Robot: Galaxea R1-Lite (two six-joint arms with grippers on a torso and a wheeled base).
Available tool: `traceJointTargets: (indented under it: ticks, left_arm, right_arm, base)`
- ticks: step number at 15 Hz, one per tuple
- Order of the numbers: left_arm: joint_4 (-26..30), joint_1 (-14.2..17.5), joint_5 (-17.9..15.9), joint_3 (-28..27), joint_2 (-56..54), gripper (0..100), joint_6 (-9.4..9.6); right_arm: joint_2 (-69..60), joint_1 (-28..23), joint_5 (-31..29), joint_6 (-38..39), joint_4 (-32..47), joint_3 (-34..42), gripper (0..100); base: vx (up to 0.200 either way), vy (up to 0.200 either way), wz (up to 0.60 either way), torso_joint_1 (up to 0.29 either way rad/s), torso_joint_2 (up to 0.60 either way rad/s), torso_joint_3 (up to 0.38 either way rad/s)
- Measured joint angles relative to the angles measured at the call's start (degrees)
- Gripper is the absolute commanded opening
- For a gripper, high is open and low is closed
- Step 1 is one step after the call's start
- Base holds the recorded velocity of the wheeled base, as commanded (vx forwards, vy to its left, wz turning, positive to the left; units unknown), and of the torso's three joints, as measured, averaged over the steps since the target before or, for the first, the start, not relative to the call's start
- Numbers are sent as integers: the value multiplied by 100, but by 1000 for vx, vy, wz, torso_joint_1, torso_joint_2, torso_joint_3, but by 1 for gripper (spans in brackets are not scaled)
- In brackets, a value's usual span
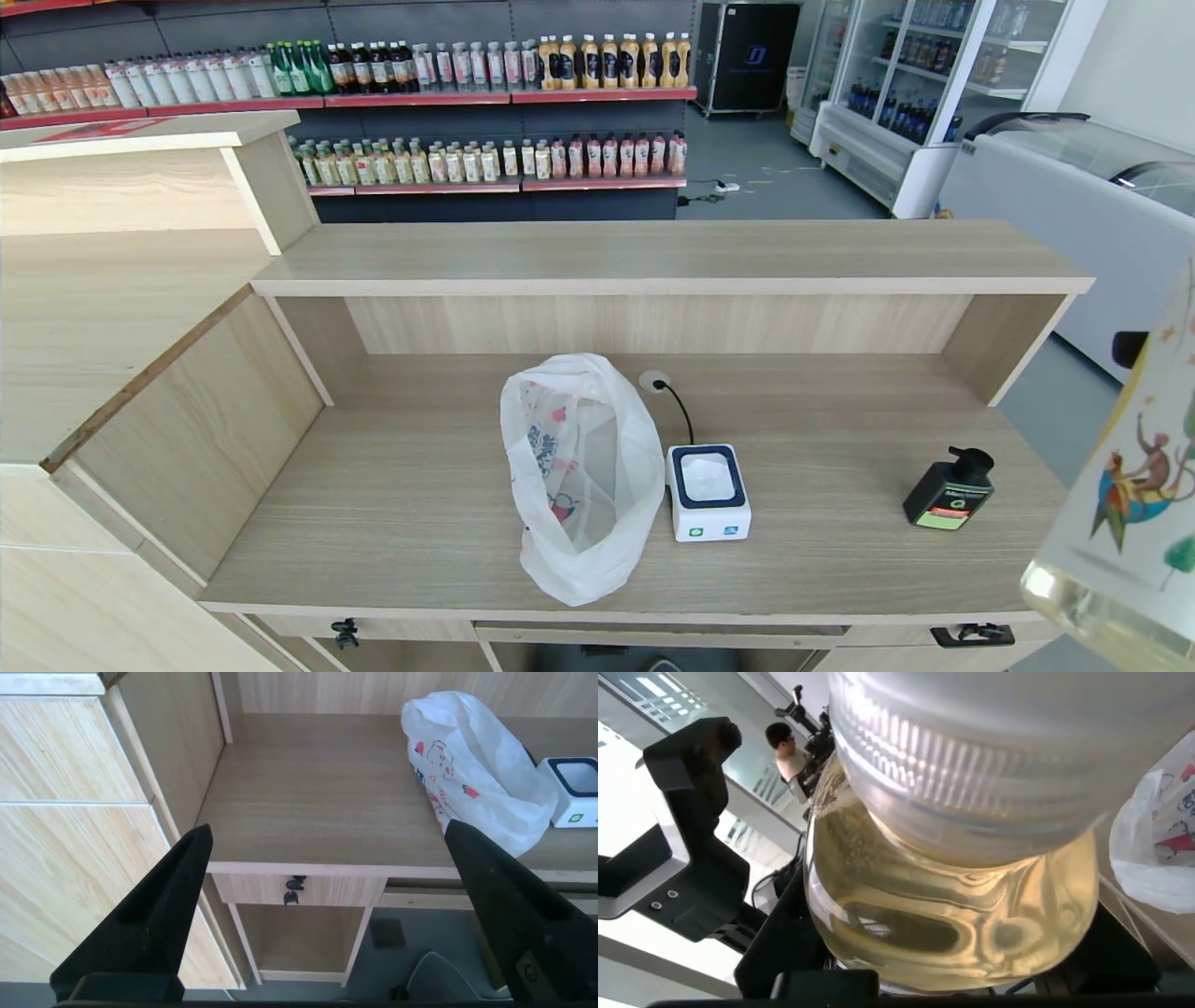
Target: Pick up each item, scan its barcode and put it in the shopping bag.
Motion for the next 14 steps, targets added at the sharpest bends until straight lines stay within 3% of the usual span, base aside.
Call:
traceJointTargets:
  ticks: [7, 8, 12, 14]
  left_arm:
    - [0, 0, 0, 0, 0, 100, 0]
    - [0, 0, 0, 0, 0, 100, 0]
    - [0, 0, 0, 0, 0, 100, 0]
    - [0, 0, 0, 0, 0, 100, 0]
  right_arm:
    - [50, -91, -211, -230, -33, 69, 0]
    - [122, -107, -572, -709, -37, 94, 0]
    - [905, -544, -2882, -4212, -118, 369, 0]
    - [1385, -1073, -3265, -5410, -611, 646, 0]
  base:
    - [0, 0, 0, 0, 0, 0]
    - [0, 0, 0, 0, 0, 0]
    - [0, 0, 0, 0, 0, 0]
    - [0, 0, 0, 0, 0, 0]
